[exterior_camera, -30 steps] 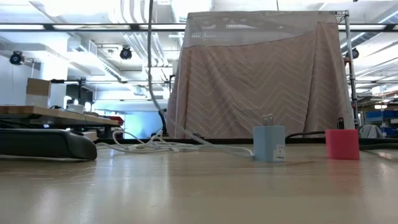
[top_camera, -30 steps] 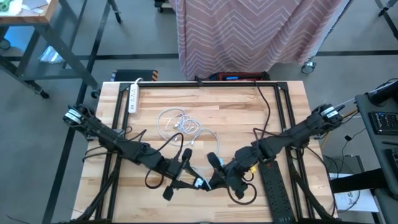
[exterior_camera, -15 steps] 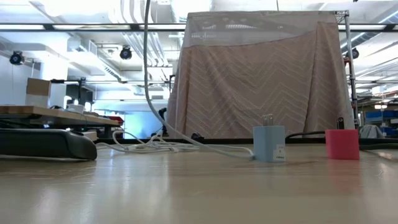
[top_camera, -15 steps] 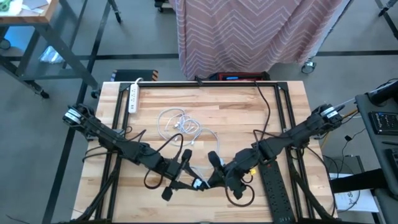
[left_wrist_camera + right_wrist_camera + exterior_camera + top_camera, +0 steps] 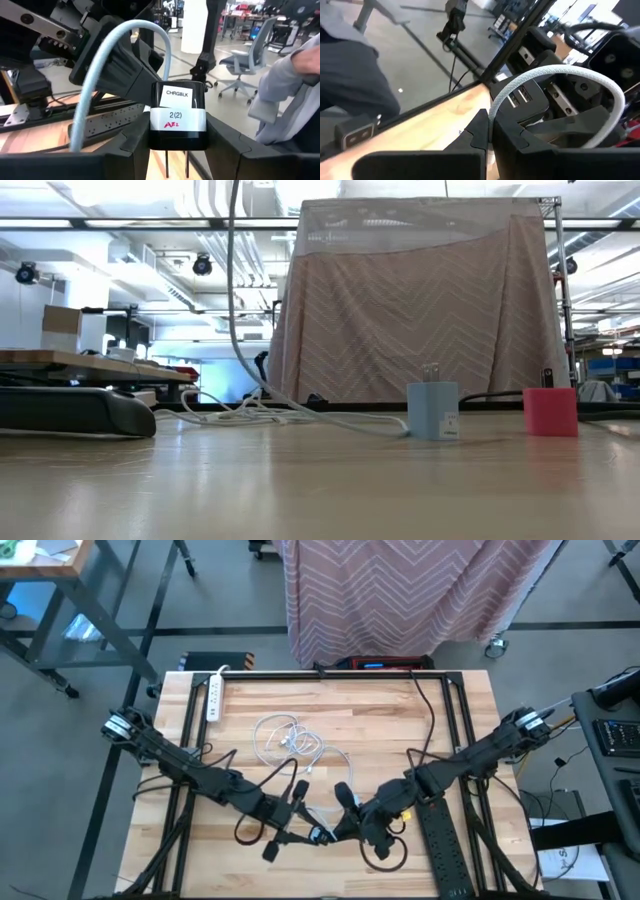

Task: Plug in charger cables
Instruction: Insert the white charger cable into the black charger adapter

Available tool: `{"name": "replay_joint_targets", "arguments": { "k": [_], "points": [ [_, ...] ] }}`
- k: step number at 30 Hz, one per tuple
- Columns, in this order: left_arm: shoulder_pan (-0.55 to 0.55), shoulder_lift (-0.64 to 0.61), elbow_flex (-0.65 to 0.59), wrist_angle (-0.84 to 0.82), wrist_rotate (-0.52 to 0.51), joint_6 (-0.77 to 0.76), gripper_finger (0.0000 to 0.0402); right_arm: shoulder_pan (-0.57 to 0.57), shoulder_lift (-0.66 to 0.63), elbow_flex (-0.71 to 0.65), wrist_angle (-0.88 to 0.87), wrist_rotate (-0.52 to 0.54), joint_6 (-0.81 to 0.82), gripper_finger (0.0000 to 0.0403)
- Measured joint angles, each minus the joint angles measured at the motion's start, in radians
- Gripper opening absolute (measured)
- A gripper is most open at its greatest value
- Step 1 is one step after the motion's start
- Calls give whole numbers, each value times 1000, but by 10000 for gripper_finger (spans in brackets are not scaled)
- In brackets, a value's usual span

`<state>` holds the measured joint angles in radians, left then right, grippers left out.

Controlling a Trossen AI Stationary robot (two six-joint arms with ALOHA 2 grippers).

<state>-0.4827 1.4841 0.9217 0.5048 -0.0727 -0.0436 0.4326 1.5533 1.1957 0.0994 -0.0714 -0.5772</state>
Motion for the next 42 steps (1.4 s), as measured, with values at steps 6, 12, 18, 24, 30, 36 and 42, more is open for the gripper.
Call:
{"name": "replay_joint_targets", "arguments": {
  "k": [6, 12, 18, 24, 30, 36, 42],
  "points": [
    [-3, 0, -4, -24, -7, 8, 134, 23, -70, 6, 7, 4, 1, 0],
    [-13, 4, -4, -8, 2, -3, 134, 52, -71, 5, 49, -20, -72, 0],
    [-21, 4, -7, 27, 1, -10, 134, 51, -60, 19, 81, -81, -117, 0],
    [-21, 3, -7, 81, 2, 57, 135, 42, -30, 20, 168, -86, -151, 0],
    [-21, 3, -7, 88, 3, 115, 136, 15, 12, 31, 196, -92, -149, 0],
    [-21, 3, -7, 93, 7, 145, 134, 2, 20, 39, 194, -111, -121, 0],
    [-21, 3, -7, 127, 12, 171, 135, -1, 20, 39, 191, -173, -112, 0]
  ]
}}
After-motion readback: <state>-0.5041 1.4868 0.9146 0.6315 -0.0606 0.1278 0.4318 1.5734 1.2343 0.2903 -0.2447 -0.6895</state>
